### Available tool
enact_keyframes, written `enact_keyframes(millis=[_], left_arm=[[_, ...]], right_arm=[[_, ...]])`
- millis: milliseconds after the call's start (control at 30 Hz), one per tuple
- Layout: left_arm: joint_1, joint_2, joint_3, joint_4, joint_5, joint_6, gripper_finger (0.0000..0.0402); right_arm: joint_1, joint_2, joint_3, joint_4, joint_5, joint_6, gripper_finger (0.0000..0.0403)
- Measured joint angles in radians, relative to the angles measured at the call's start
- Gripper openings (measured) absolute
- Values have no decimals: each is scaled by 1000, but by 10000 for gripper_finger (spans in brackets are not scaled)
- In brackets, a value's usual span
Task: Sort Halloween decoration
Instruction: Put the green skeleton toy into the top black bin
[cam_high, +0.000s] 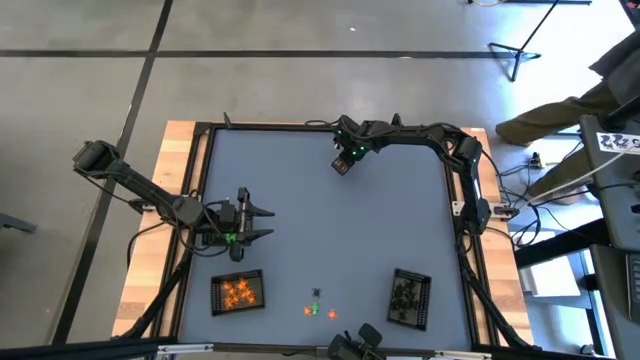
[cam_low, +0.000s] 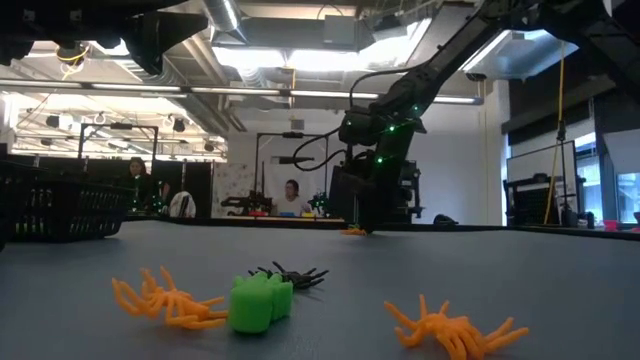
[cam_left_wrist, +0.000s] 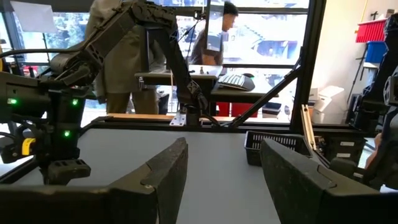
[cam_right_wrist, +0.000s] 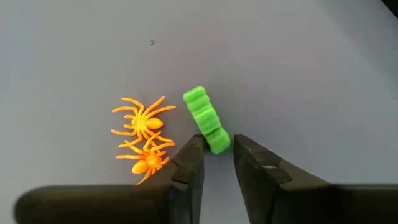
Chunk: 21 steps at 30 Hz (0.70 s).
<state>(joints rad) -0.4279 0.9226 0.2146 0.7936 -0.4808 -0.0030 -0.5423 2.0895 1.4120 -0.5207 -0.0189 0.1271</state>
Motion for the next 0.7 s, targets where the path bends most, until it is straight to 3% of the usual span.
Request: enact_keyframes(millis=[233,700], left_arm=[[0,0,0,0,0,-12,194],[0,0,0,0,0,-16,194]], right_arm=[[0,0,3,-14,0,-44,13],[90,-119,-2,-113,54,-62,2]])
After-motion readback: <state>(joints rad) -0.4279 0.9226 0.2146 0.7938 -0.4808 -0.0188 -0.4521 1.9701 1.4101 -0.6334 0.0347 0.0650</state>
